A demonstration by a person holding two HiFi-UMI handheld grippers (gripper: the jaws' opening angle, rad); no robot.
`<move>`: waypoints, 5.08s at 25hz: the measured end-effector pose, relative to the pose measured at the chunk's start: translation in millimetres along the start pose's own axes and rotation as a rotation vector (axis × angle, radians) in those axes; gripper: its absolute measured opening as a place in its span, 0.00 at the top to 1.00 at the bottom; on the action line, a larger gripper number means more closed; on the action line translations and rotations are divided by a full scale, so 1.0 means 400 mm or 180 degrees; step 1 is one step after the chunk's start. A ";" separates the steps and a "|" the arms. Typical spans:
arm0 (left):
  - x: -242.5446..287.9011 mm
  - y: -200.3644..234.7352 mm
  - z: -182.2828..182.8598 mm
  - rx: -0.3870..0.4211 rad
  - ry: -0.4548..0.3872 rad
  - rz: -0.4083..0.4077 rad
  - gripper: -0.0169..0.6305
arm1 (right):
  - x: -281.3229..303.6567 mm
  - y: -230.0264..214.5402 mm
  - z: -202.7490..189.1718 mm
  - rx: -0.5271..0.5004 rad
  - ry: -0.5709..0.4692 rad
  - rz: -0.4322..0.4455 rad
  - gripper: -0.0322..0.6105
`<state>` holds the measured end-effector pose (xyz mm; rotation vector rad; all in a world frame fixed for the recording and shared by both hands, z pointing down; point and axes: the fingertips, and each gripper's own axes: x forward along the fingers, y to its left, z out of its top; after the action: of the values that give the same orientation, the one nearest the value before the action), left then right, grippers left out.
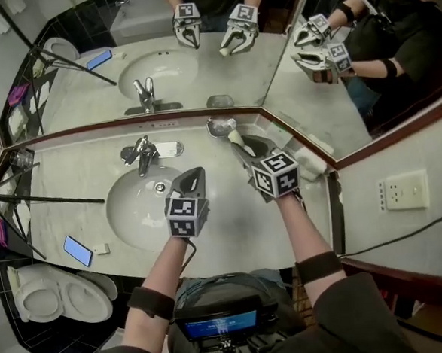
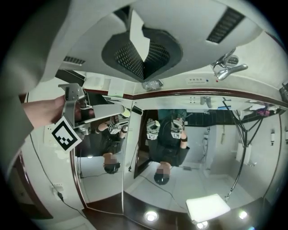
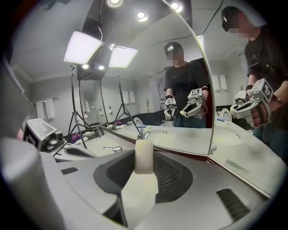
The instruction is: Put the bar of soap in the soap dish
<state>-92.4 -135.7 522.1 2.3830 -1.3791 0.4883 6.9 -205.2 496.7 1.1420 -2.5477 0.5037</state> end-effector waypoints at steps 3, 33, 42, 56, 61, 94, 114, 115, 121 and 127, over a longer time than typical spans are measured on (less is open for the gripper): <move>-0.037 -0.043 0.028 0.0026 -0.0110 -0.0031 0.97 | -0.089 0.027 0.008 0.0066 -0.0130 -0.0010 0.72; -0.168 -0.087 -0.141 0.0082 0.0167 0.0098 0.97 | 0.025 0.138 -0.515 -0.1392 0.1590 0.0270 0.72; -0.192 -0.054 -0.178 0.0086 0.0225 0.0141 0.97 | 0.107 0.122 -0.628 -0.1424 0.1977 0.0185 0.71; -0.204 -0.027 -0.205 0.0008 0.0248 0.0175 0.97 | 0.112 0.107 -0.679 -0.1312 0.2164 0.0086 0.67; -0.197 -0.026 -0.202 -0.0022 0.0241 0.0170 0.97 | 0.097 0.115 -0.618 -0.1254 0.1988 0.0089 0.67; -0.148 -0.100 -0.045 0.0126 -0.0027 -0.0048 0.97 | -0.334 0.066 -0.138 0.0359 -0.0287 -0.0290 0.92; -0.142 -0.100 -0.076 0.0211 0.0028 -0.0031 0.97 | -0.241 0.091 -0.228 -0.0466 0.0360 -0.0239 0.92; -0.140 -0.098 -0.079 0.0206 0.0035 -0.0028 0.97 | -0.225 0.098 -0.237 -0.0596 0.0479 -0.0207 0.92; -0.132 -0.085 -0.096 0.0156 0.0067 -0.0010 0.97 | -0.107 0.127 -0.376 -0.1393 0.1335 0.0190 0.70; -0.130 -0.068 -0.118 0.0080 0.0095 0.0034 0.97 | -0.005 0.127 -0.493 -0.1784 0.1993 0.0494 0.60</move>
<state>-98.8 -62.3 536.9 2.3797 -1.3813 0.5449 -4.8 -86.9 662.3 0.4851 -2.0280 0.1226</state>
